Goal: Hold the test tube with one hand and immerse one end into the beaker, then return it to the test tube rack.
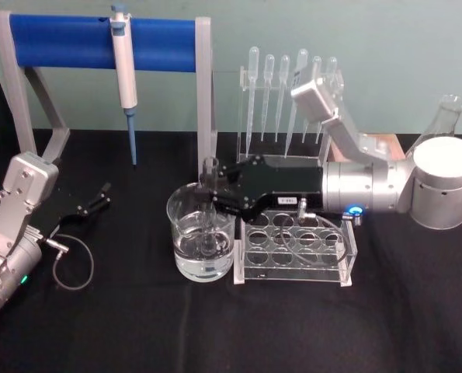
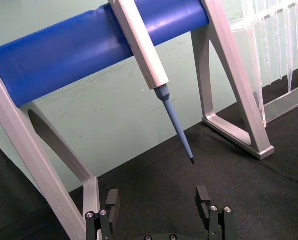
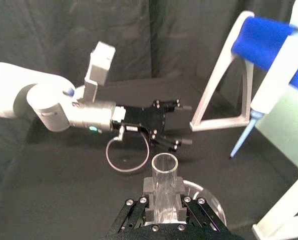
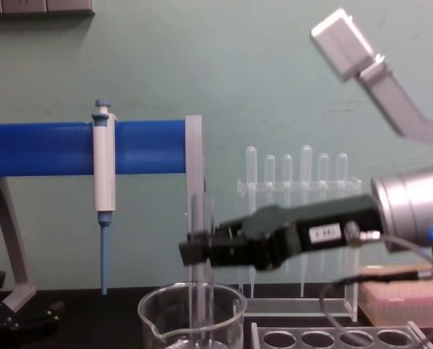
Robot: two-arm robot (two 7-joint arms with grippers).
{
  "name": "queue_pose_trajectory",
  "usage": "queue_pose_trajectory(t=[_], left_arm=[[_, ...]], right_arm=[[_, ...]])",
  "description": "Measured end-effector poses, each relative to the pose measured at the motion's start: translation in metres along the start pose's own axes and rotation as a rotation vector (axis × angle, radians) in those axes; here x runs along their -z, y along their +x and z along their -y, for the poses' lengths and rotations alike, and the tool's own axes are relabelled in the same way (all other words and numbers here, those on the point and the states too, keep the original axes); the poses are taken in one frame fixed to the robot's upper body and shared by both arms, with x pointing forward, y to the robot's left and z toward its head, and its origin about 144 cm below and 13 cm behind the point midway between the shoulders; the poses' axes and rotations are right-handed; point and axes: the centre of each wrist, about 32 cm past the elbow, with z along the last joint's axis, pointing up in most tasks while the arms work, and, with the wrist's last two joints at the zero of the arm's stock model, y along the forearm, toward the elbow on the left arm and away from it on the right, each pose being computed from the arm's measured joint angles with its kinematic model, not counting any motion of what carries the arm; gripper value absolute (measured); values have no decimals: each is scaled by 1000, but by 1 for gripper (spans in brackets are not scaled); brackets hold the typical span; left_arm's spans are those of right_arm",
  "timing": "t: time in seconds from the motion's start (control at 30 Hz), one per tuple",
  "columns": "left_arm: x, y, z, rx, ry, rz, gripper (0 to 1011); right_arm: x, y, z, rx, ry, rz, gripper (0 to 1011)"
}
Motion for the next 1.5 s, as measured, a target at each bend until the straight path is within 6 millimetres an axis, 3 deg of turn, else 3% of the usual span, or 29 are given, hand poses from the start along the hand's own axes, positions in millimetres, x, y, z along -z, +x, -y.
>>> queue_pose_trajectory(t=[0.43,0.77,0.97,1.2,1.5], left_arm=[[0,0,0,0,0,0,1000],[0,0,0,0,0,0,1000],[0,0,0,0,0,0,1000],[0,0,0,0,0,0,1000],[0,0,0,0,0,0,1000]], right_arm=[[-49,1,28,31,86,76,236],[-68,0,52,69,119,101,236],[-77,-4,83,103,128,128,236],[-69,-13,113,132,93,165,236],[-42,-29,126,143,60,155,236]])
